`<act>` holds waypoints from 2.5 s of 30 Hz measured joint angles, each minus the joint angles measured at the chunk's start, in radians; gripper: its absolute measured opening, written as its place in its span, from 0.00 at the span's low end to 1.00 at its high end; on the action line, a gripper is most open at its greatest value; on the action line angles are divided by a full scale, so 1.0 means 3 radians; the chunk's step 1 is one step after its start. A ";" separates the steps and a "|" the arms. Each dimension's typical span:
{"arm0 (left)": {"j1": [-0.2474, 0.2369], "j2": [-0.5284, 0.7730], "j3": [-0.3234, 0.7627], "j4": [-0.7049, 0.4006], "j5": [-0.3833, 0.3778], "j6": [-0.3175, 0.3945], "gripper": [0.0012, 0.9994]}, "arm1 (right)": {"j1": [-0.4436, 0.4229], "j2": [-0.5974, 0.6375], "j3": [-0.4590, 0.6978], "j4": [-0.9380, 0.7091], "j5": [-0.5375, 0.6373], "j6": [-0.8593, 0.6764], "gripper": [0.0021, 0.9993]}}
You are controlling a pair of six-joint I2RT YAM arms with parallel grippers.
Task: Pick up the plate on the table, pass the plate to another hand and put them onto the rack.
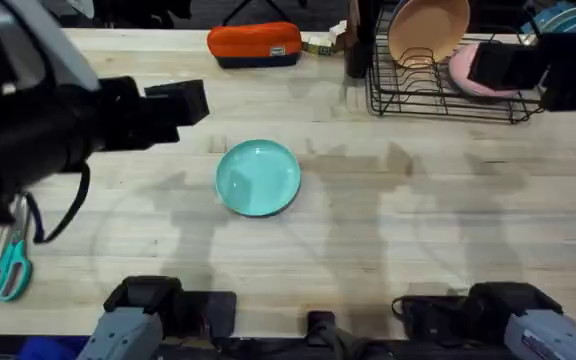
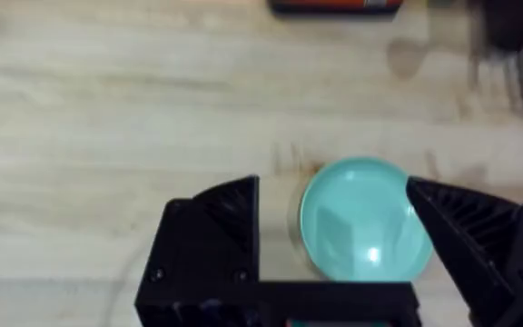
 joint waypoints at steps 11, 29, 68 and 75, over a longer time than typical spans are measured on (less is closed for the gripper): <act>0.0000 0.0604 0.0099 -0.0190 0.0025 0.0105 0.99 | 0.0000 0.0117 0.0040 -0.0005 -0.0074 0.0002 1.00; 0.0000 0.0957 0.0099 -0.0253 0.0036 0.0116 0.99 | 0.0000 0.0117 0.0040 -0.0038 -0.0075 0.0004 1.00; 0.0000 0.2610 0.0103 -0.0190 0.0037 0.0128 1.00 | 0.0000 0.0117 0.0040 -0.0043 -0.0075 0.0013 1.00; -0.0001 0.2696 0.0104 -0.0146 0.0037 0.0128 1.00 | 0.0000 0.0117 0.0040 -0.0043 -0.0075 0.0013 1.00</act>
